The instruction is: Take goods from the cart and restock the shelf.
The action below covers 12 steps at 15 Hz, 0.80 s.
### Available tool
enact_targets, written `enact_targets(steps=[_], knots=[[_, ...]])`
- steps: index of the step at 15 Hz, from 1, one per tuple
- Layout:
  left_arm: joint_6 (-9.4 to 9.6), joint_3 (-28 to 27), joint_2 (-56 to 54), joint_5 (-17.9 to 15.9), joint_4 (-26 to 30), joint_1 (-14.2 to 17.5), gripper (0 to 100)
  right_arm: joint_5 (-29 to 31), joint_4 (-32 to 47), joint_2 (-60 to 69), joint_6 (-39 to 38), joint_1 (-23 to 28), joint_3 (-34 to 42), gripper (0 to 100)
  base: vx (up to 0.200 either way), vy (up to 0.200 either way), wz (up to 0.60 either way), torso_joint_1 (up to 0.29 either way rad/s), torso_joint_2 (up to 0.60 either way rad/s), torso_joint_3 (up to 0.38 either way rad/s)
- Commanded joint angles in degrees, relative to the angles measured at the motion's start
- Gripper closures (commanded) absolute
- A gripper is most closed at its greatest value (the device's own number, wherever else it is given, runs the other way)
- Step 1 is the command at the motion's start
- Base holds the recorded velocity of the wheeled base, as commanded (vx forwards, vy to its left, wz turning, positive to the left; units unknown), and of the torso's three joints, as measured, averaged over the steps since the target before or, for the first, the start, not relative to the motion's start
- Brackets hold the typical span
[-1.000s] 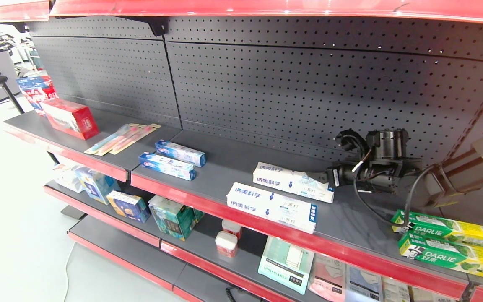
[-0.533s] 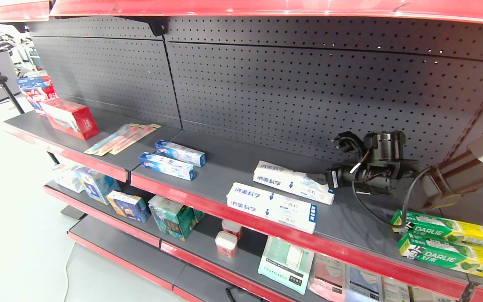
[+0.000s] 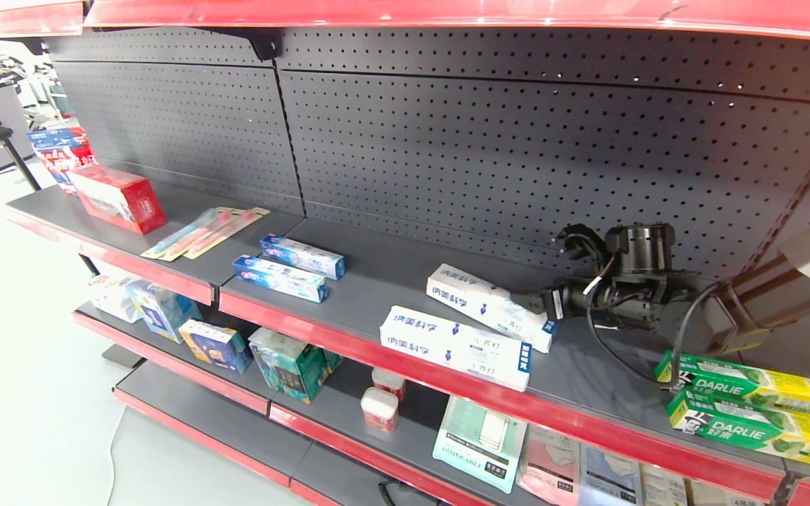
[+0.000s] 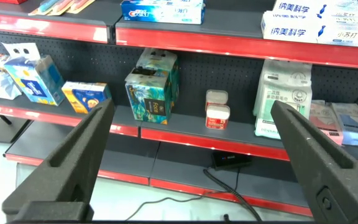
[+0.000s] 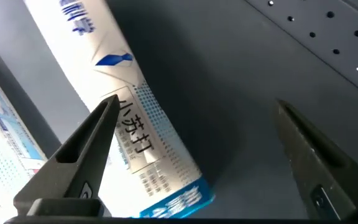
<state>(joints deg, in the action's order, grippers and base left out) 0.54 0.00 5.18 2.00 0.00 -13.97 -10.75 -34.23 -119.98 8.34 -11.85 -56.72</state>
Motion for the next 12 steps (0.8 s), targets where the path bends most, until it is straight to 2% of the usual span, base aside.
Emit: enact_targets(steps=[1,12], knots=[[-0.01,0.0,0.1,0.0,0.0,0.0,0,0.0,0.0,-0.2,0.0,-0.2,0.0,0,0.000,0.000,0.00,0.000,0.00,0.000],[-0.01,0.0,0.1,0.0,0.0,0.0,0,-0.1,0.0,3.9,0.0,-0.8,1.0,0,0.000,0.000,0.00,0.000,0.00,0.000]])
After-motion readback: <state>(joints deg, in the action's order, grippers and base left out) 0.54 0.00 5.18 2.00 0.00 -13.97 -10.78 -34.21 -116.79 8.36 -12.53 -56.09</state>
